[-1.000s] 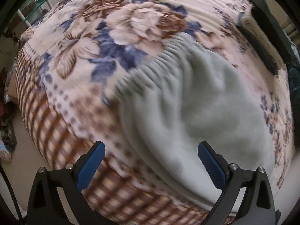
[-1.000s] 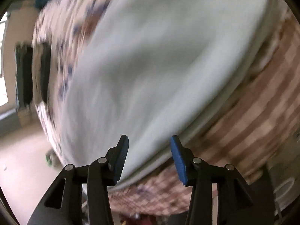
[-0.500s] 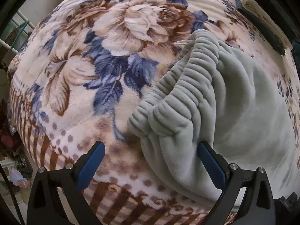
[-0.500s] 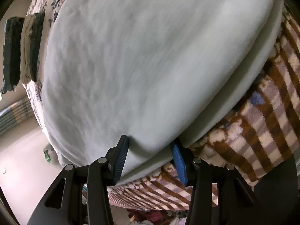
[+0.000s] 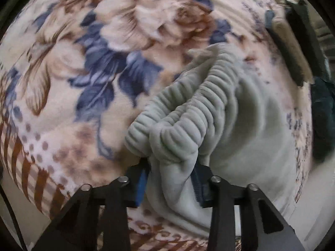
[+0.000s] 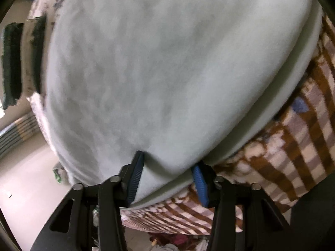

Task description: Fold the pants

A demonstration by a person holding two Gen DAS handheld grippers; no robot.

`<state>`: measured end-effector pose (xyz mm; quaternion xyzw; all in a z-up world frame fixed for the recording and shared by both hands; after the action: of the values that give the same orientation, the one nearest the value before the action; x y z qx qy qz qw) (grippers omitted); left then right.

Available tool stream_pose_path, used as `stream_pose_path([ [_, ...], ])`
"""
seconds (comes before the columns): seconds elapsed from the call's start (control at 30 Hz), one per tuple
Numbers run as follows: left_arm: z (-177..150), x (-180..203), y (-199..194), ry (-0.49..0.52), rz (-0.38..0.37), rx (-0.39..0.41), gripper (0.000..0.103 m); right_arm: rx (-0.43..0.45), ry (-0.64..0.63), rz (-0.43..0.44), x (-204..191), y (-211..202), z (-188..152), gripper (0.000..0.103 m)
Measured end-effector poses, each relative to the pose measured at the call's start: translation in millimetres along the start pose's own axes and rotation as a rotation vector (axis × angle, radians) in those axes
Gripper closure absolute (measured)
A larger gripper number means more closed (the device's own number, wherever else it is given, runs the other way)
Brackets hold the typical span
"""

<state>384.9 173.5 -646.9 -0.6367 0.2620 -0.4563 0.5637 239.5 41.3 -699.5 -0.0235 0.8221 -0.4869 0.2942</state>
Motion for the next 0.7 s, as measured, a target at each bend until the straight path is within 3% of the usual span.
stream_pose_path([
  [0.03, 1, 2, -3, 0.012, -0.003, 0.015, 0.077, 0.010, -0.028, -0.003, -4, 0, -1, 0.073],
  [0.13, -3, 5, -9, 0.021, -0.013, 0.034, 0.082, 0.028, -0.074, 0.008, -13, 2, -6, 0.075],
  [0.17, -3, 4, -10, 0.021, -0.021, 0.034, 0.082, 0.028, -0.078, 0.006, -14, 4, -7, 0.079],
  [0.2, -3, 1, -13, 0.016, -0.024, 0.032, 0.083, 0.030, -0.077, 0.011, -15, 5, -8, 0.092],
  [0.47, -8, -23, -30, -0.006, -0.023, 0.013, 0.084, 0.024, -0.177, -0.006, -35, -15, -39, 0.094],
  [0.53, -11, -25, -23, -0.004, -0.006, 0.003, 0.084, 0.019, -0.218, -0.044, -32, -11, -41, 0.095],
  [0.7, -15, -31, -5, -0.010, 0.017, -0.027, 0.079, -0.045, -0.140, -0.061, -6, 26, -28, 0.093],
])
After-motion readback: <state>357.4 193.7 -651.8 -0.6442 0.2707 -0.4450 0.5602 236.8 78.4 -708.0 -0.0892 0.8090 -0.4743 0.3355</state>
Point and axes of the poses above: each gripper's, at about its wrist camera, not at the fingertips, and y roughly the way its jaws point, x to its right, z to its top, the point moved 9 cm from there along y, roughly the way its jaws point, and after that the axes turned 1 degree about x, right-handed, at the moved point
